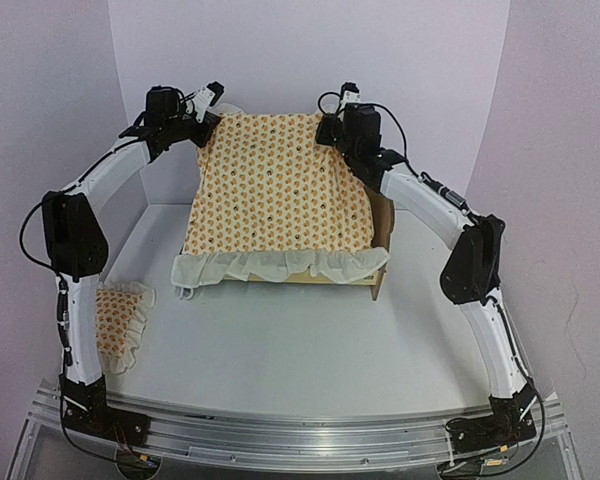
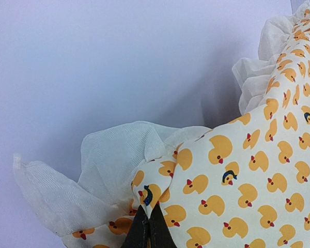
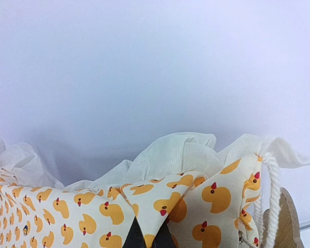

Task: Set up the pet bed

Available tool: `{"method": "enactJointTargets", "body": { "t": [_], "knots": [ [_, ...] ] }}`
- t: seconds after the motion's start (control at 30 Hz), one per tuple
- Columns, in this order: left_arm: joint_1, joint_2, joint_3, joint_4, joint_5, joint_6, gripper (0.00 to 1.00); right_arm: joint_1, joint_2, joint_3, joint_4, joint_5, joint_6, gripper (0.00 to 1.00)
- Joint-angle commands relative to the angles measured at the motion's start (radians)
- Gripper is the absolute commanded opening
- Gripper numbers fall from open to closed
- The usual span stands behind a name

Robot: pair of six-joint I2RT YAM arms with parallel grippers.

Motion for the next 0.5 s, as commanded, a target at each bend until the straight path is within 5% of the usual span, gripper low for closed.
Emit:
{"method": "enactJointTargets", "body": {
  "t": [0.0, 0.27, 0.33, 0.43, 0.47],
  "knots": [
    [0.001, 0.054, 0.002, 0.096, -0.012, 0.026, 0.0, -0.033, 0.027, -0.037, 0.105, 0.076, -0.035, 0.0],
    [0.001, 0.146, 0.048, 0.12, -0.031, 0.026, 0.01, -0.039, 0.086, -0.024, 0.105, 0.076, -0.069, 0.0],
    [0.001, 0.168, 0.071, 0.125, -0.054, 0.025, 0.16, -0.042, 0.102, -0.016, 0.102, 0.07, -0.07, 0.2],
    [0.001, 0.213, 0.128, 0.126, -0.123, 0.035, 0.61, -0.046, 0.111, 0.001, 0.07, 0.084, -0.067, 0.83],
    [0.001, 0.225, 0.153, 0.123, -0.157, 0.037, 0.7, -0.046, 0.11, 0.009, 0.053, 0.092, -0.07, 0.89]
  ]
}}
